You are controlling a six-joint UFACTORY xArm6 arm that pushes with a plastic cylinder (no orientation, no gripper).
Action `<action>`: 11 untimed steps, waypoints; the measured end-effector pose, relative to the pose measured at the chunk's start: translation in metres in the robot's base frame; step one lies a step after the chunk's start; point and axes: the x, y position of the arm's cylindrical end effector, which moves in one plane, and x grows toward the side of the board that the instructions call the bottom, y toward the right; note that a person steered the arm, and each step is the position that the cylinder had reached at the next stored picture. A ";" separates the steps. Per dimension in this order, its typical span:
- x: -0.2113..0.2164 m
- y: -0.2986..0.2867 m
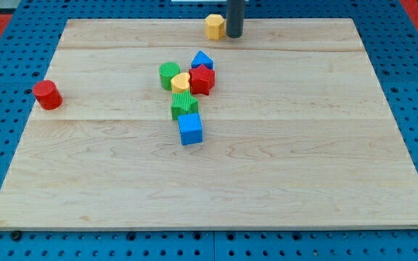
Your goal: Push the red star and blue triangle towards the yellow hexagon
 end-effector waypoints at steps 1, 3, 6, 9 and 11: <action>0.051 0.017; 0.153 -0.045; 0.138 -0.080; 0.085 -0.080; 0.075 -0.080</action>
